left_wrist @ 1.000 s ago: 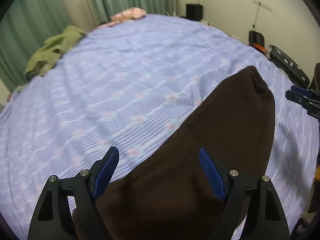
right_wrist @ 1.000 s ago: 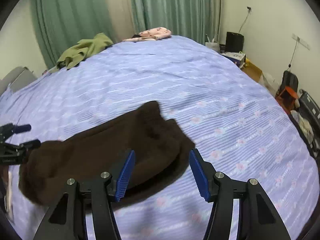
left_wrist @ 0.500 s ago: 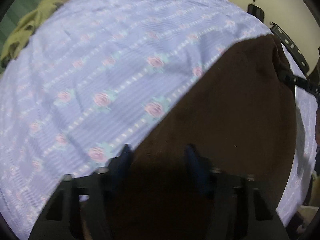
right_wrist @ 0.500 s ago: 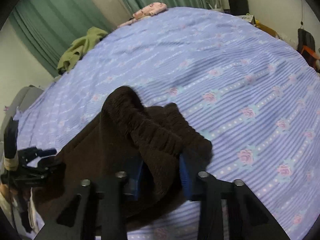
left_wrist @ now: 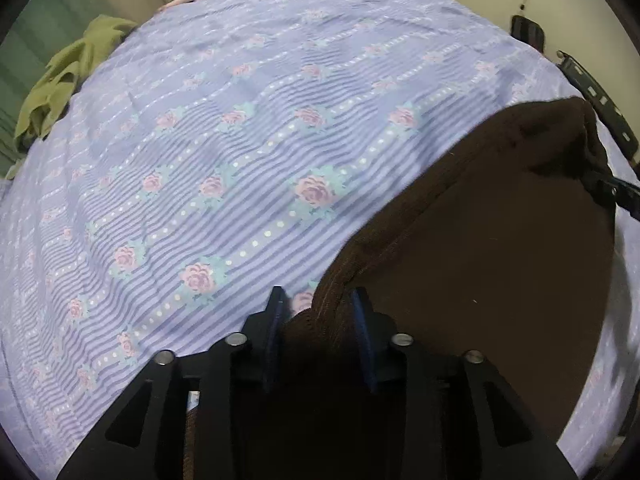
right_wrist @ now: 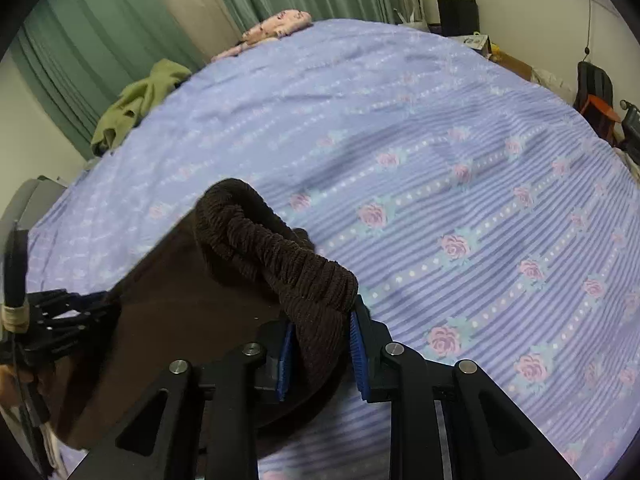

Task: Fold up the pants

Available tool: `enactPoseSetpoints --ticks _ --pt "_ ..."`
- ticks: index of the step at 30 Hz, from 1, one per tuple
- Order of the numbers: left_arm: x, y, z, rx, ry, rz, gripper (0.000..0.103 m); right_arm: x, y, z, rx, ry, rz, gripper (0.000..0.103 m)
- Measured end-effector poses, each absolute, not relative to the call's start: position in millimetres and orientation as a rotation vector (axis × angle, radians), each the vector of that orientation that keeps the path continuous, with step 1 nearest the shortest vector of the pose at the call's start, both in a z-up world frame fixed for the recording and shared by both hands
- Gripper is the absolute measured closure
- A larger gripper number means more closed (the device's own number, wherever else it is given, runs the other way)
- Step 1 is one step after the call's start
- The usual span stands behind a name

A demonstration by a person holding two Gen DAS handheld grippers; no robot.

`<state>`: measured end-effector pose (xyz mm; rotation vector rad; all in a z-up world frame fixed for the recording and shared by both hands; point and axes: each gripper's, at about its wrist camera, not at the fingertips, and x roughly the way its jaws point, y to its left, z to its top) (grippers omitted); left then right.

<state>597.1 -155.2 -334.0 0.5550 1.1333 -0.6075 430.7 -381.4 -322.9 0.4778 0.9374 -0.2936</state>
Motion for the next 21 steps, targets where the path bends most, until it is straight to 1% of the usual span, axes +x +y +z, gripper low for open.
enactPoseSetpoints --ticks 1,2,3,5,6,7,8,10,12,14,15,16,18,21 --pt "597 -156 -332 0.559 1.127 -0.591 0.05 430 -382 -324 0.481 0.939 -0.299 0.077" --pt "596 -155 -327 0.565 1.114 -0.564 0.047 429 -383 -325 0.482 0.942 -0.3 0.073" --pt "594 -151 -318 0.565 1.086 -0.541 0.047 429 -383 -324 0.479 0.951 -0.308 0.07" --pt "576 -142 -290 0.544 0.982 -0.511 0.043 427 -384 -318 0.479 0.942 -0.31 0.059" --pt "556 -135 -269 0.556 0.882 -0.472 0.036 424 -383 -311 0.475 0.924 -0.312 0.056" --pt "537 -128 -254 0.559 0.811 -0.451 0.029 419 -383 -302 0.465 0.903 -0.317 0.049" --pt "522 -122 -244 0.564 0.767 -0.431 0.028 415 -383 -296 0.458 0.889 -0.318 0.042" --pt "475 -107 -228 0.57 0.714 -0.356 0.029 404 -380 -280 0.435 0.843 -0.314 0.035" --pt "436 -97 -228 0.542 0.736 -0.312 0.029 393 -378 -268 0.409 0.808 -0.308 0.034" --pt "394 -88 -240 0.472 0.798 -0.287 0.033 385 -377 -262 0.398 0.804 -0.294 0.034" --pt "374 -85 -254 0.418 0.862 -0.272 0.038 381 -377 -260 0.394 0.8 -0.289 0.034" --pt "365 -84 -263 0.379 0.893 -0.257 0.043 379 -377 -260 0.391 0.794 -0.281 0.034" --pt "350 -87 -285 0.341 0.905 -0.203 0.043 380 -376 -263 0.373 0.807 -0.26 0.034" --pt "354 -89 -305 0.273 0.895 -0.113 0.046 387 -375 -270 0.348 0.835 -0.251 0.035"
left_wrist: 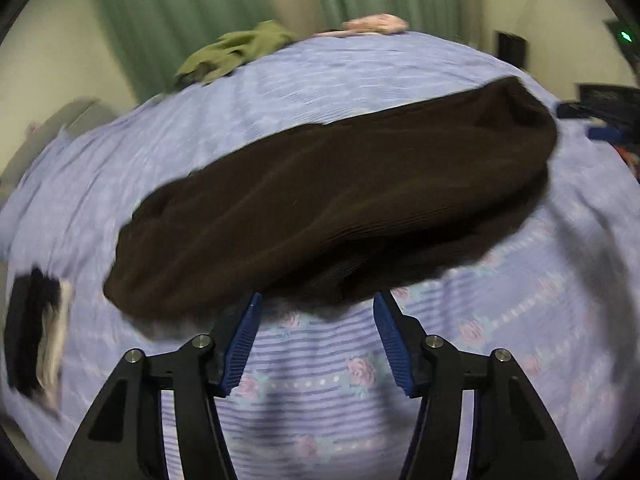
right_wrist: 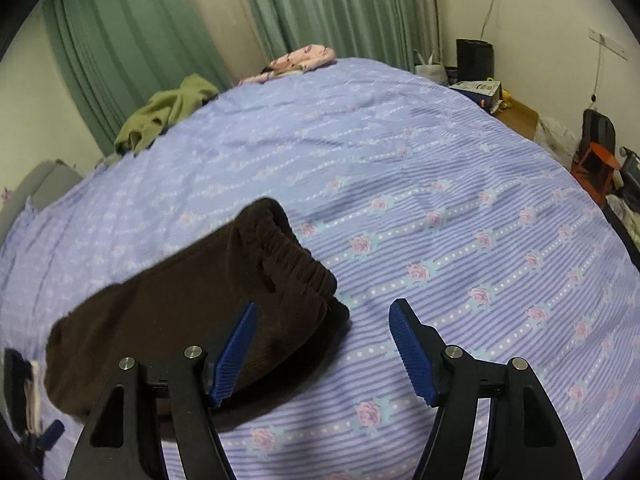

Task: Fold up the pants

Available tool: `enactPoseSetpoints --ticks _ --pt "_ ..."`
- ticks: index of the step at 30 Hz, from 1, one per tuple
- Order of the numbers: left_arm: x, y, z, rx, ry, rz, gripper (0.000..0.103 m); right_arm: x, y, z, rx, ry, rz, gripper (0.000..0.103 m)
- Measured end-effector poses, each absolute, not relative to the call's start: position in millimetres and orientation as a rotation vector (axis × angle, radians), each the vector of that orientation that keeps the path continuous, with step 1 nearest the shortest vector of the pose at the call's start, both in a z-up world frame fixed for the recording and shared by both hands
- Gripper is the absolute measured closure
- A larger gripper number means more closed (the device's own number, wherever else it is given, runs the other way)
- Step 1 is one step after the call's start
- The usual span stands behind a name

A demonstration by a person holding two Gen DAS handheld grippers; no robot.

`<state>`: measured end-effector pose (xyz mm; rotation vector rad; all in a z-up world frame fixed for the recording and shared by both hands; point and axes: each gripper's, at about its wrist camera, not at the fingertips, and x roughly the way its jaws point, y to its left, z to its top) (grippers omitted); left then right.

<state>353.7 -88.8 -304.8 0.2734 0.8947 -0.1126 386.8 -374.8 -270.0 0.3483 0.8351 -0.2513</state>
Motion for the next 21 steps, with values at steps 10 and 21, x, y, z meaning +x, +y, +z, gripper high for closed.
enactPoseSetpoints --ticks 10,21 --pt "384 -95 -335 0.146 0.881 0.043 0.049 401 -398 -297 0.467 0.865 -0.231 0.035" --pt "368 -106 -323 0.377 0.733 0.069 0.087 433 -391 -299 0.362 0.88 -0.191 0.057"
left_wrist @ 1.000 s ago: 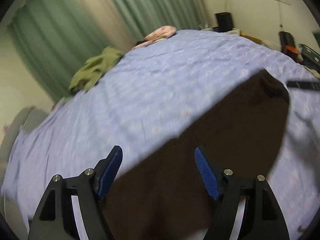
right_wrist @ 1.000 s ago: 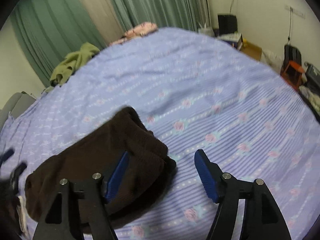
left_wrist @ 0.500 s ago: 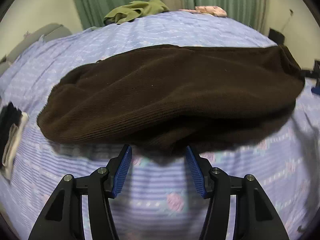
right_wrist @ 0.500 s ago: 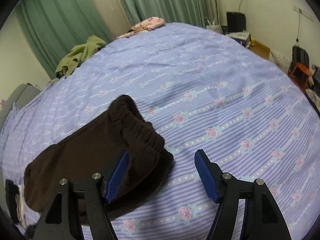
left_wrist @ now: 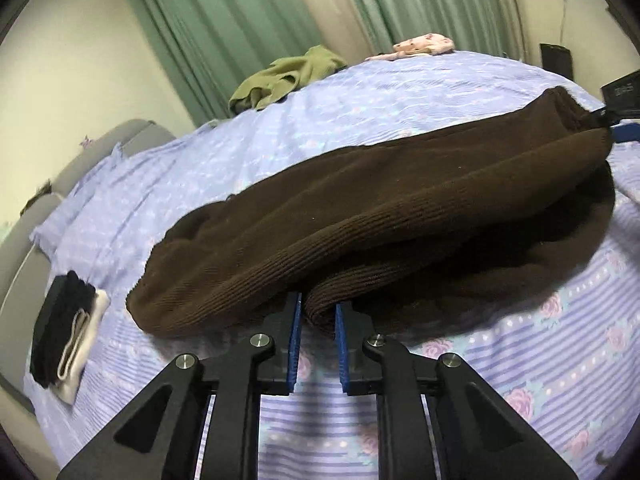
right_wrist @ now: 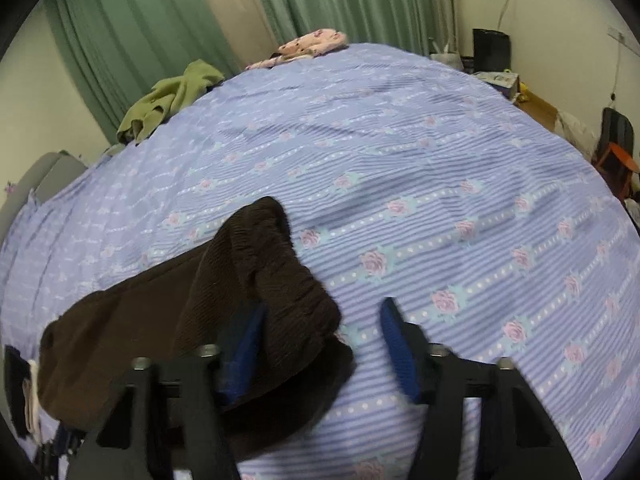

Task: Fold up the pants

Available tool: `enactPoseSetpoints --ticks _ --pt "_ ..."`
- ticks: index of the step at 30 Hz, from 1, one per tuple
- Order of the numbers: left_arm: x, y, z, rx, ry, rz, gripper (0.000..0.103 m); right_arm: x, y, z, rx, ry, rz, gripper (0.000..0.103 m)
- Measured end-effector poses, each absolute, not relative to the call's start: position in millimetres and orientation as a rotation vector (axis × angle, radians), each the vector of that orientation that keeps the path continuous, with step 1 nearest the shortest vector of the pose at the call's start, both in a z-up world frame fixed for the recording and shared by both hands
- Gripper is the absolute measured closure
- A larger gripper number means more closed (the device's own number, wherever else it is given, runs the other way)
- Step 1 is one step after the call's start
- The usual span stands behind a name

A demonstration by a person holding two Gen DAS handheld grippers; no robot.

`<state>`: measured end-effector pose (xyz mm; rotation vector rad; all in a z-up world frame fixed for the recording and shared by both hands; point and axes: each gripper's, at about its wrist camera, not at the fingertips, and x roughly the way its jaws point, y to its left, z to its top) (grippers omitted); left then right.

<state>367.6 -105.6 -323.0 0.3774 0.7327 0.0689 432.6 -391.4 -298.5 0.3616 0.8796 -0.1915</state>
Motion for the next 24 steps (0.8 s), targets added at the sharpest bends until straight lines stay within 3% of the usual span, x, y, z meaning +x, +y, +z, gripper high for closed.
enactPoseSetpoints --ticks 1,2,11,13,16,20,22,23,24 --pt "367 -105 -321 0.391 0.731 0.061 0.088 435 -391 -301 0.371 0.892 -0.181 0.07" --pt "363 -105 -319 0.414 0.722 0.052 0.088 436 -390 -302 0.374 0.903 -0.183 0.071" --pt "356 -105 -348 0.54 0.826 -0.071 0.088 418 -374 -306 0.284 0.954 -0.282 0.073" --pt "360 -101 -345 0.496 0.829 -0.075 0.088 412 -368 -290 0.221 0.913 -0.277 0.064" --pt "364 -100 -344 0.47 0.839 -0.072 0.088 406 -363 -257 0.156 0.788 -0.262 0.027" --pt "367 -101 -345 0.455 0.842 -0.067 0.088 446 -344 -253 -0.041 0.822 -0.162 0.028" --pt "364 -101 -346 0.461 0.836 -0.069 0.088 470 -338 -271 -0.107 0.886 -0.111 0.035" --pt "362 -101 -346 0.466 0.833 -0.069 0.088 477 -336 -277 -0.119 0.912 -0.102 0.053" --pt "362 -102 -347 0.475 0.83 -0.071 0.088 485 -334 -287 -0.124 0.947 -0.077 0.063"
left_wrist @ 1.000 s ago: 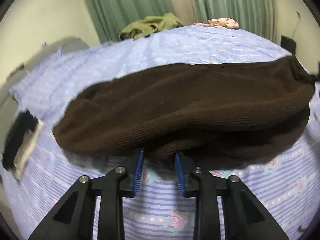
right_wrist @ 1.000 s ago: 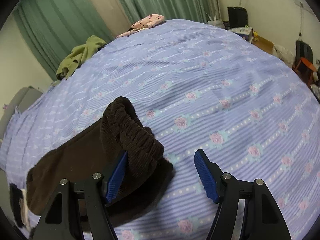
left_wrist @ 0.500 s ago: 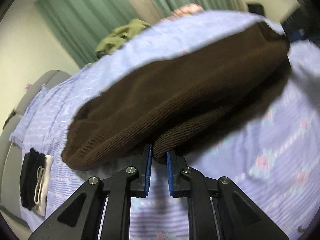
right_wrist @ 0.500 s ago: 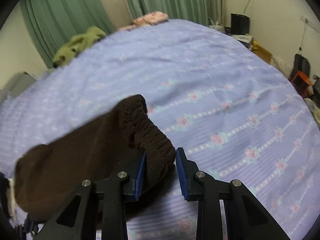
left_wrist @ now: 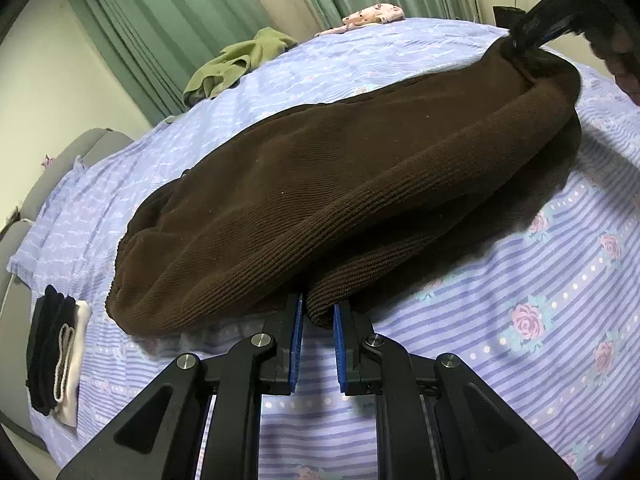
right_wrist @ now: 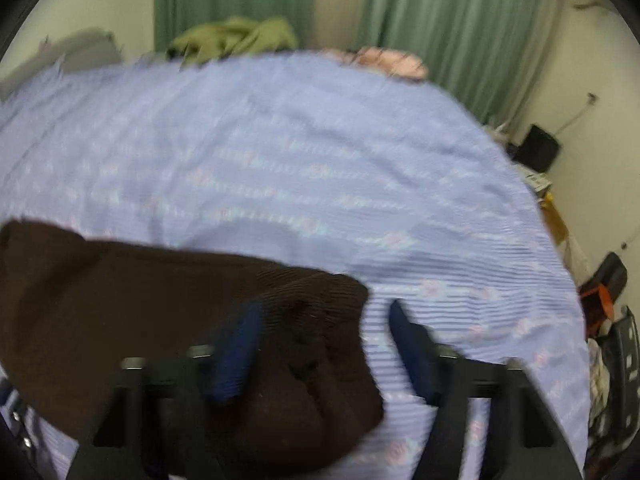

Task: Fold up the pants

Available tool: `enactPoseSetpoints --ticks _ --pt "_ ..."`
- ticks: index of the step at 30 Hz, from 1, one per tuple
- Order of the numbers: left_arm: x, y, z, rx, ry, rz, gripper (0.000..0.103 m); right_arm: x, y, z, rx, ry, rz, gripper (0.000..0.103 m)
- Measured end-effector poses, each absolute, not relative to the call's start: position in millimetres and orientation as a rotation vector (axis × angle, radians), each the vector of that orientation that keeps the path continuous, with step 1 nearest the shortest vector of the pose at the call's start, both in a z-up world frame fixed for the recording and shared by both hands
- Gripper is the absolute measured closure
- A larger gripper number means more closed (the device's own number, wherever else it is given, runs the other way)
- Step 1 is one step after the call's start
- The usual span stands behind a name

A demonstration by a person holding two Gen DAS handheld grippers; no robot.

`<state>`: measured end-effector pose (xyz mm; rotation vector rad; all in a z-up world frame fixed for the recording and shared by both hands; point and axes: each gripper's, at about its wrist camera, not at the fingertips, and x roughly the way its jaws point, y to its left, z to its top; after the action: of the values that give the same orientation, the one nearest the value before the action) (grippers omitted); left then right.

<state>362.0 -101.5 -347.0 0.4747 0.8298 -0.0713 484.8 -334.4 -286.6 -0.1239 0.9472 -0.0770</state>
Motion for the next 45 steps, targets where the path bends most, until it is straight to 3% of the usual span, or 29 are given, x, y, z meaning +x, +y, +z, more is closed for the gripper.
enactPoseSetpoints --ticks 1,6,10,12,14,15,16,18,23,26,28,37,39,40,42,45 --pt "361 -102 -348 0.488 0.827 -0.077 0.088 491 -334 -294 -0.15 0.968 -0.098 0.076" --pt "359 -109 -358 0.537 0.824 -0.085 0.088 501 -335 -292 -0.16 0.927 -0.218 0.077" --pt "358 -113 -361 0.579 0.827 -0.09 0.088 511 -333 -322 -0.213 1.006 -0.264 0.074" --pt "359 -113 -361 0.6 0.838 -0.101 0.085 505 -333 -318 -0.231 0.98 -0.262 0.067" --pt "359 -114 -356 0.62 0.851 -0.102 0.075 500 -331 -305 -0.25 0.941 -0.291 0.038" --pt "358 -115 -349 0.613 0.855 -0.116 0.066 493 -333 -292 -0.248 0.901 -0.317 0.03" --pt "355 -114 -341 0.597 0.845 -0.131 0.056 480 -335 -274 -0.218 0.844 -0.329 0.024" --pt "345 -115 -316 0.573 0.786 -0.155 0.049 456 -340 -247 -0.159 0.763 -0.336 0.02" --pt "337 -122 -277 0.551 0.689 -0.231 0.048 397 -369 -225 0.124 0.744 -0.265 0.016" --pt "347 -126 -273 0.557 0.658 -0.251 0.049 371 -394 -252 0.344 0.782 -0.254 0.016" --pt "360 -127 -272 0.538 0.662 -0.267 0.06 368 -403 -273 0.472 0.817 -0.243 0.016" --pt "394 -127 -274 0.399 0.703 -0.279 0.061 417 -414 -362 0.844 0.927 -0.126 0.016" --pt "399 -123 -272 0.364 0.718 -0.274 0.061 424 -413 -369 0.876 0.914 -0.091 0.024" --pt "400 -122 -271 0.355 0.722 -0.271 0.061 426 -412 -371 0.881 0.914 -0.076 0.05" --pt "401 -118 -268 0.359 0.716 -0.259 0.061 422 -411 -369 0.881 0.939 -0.062 0.068" --pt "413 -106 -262 0.375 0.701 -0.229 0.057 394 -409 -336 0.81 0.861 -0.084 0.072"
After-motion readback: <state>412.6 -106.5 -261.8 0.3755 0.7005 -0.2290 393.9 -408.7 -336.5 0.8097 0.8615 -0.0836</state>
